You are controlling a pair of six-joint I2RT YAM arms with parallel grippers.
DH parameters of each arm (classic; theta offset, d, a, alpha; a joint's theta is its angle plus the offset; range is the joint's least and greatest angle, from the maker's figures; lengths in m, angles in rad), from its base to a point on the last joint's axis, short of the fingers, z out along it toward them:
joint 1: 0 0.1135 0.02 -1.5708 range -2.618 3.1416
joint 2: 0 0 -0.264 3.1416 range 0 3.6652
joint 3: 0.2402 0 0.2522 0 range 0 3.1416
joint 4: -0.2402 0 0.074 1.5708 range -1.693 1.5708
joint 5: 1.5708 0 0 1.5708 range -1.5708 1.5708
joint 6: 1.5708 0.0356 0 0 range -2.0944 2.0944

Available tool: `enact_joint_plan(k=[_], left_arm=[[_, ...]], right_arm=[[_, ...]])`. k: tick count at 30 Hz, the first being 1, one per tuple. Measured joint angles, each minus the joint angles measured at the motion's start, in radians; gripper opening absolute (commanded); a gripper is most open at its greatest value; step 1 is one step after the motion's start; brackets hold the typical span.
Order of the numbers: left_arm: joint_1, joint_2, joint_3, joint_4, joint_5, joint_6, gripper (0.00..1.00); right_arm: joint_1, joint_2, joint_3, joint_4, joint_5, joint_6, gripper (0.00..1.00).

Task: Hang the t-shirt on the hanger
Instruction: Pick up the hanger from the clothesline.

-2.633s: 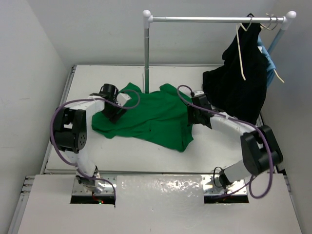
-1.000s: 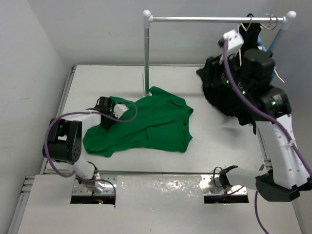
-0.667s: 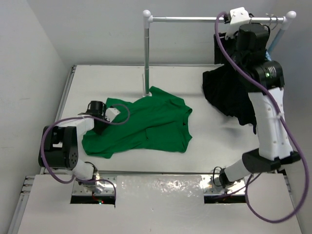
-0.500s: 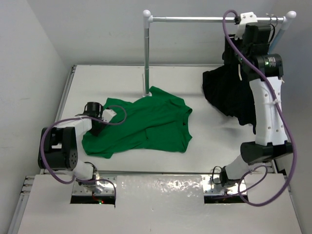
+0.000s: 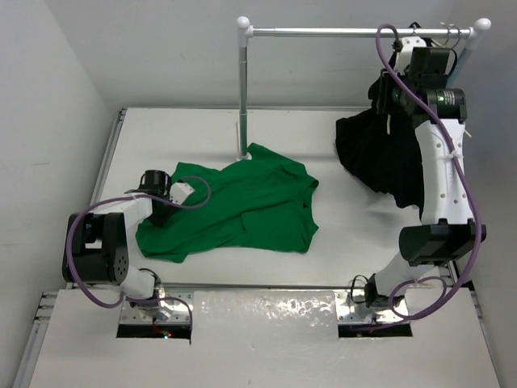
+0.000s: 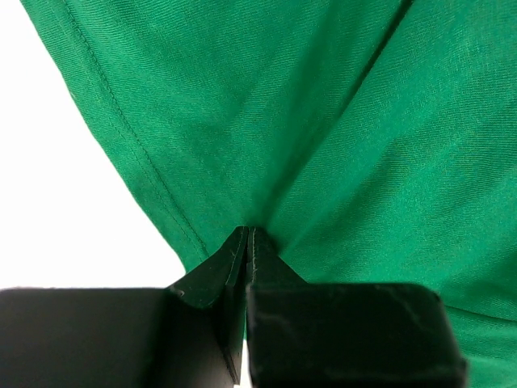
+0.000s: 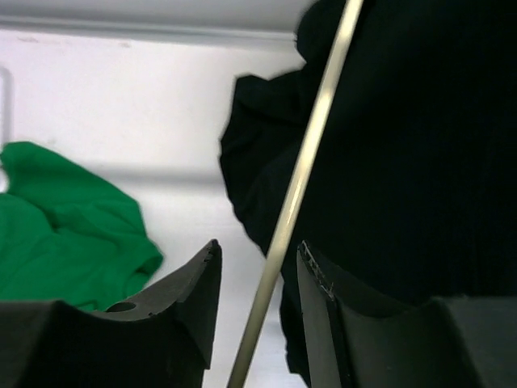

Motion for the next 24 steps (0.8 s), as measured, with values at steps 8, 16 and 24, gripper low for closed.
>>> enact_joint_plan(k=[8,16,24], left_arm=[[0.0,-0.005,0.003,-0.023,0.019,0.004,0.0],[0.0,-0.01,0.018,-0.05,0.031,0.005,0.0],[0.0,-0.023,0.068,-0.069,0.061,-0.013,0.0]], right_arm=[[-0.041,0.007,-0.058,0.011,0.007,0.005,0.04],[-0.037,-0.024,-0.108,0.05,-0.003,-0.002,0.0],[-0.037,-0.081,-0.109,0.073,-0.013,-0.018,0.0]])
